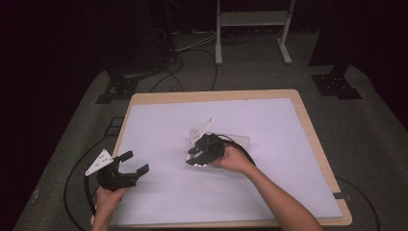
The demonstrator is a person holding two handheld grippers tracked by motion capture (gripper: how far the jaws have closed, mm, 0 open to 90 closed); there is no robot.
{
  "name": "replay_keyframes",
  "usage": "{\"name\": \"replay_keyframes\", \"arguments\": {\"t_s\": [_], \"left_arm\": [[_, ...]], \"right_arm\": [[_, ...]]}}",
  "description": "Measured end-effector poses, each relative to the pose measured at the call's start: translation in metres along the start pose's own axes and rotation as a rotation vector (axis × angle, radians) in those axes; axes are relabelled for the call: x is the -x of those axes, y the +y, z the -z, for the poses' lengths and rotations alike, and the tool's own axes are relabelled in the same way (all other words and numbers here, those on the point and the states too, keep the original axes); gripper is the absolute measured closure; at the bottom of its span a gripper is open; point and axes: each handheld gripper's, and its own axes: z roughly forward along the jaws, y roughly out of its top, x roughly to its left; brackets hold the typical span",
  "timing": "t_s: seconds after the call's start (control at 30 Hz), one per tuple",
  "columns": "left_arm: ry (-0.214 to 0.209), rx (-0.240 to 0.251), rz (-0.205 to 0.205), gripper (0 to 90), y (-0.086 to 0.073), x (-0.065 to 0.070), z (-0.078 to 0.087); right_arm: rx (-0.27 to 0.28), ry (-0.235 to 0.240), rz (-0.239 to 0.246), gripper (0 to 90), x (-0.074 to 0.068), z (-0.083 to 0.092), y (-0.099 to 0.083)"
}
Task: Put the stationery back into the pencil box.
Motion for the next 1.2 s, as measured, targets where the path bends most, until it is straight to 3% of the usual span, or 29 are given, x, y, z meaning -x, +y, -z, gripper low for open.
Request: {"name": "replay_keyframes", "arguments": {"t_s": [0.63, 1.2], "left_arm": [[-0.001, 0.001, 0.001, 3.6, 0.0, -0.001, 0.0], [-0.002, 0.003, 0.003, 3.6, 0.0, -0.001, 0.001]], "right_arm": [[-0.009, -0.032, -0.036, 57.8, 0.018, -0.015, -0.004], [-0.025, -0.028, -0.06, 57.8, 0.029, -0.026, -0.011]]}}
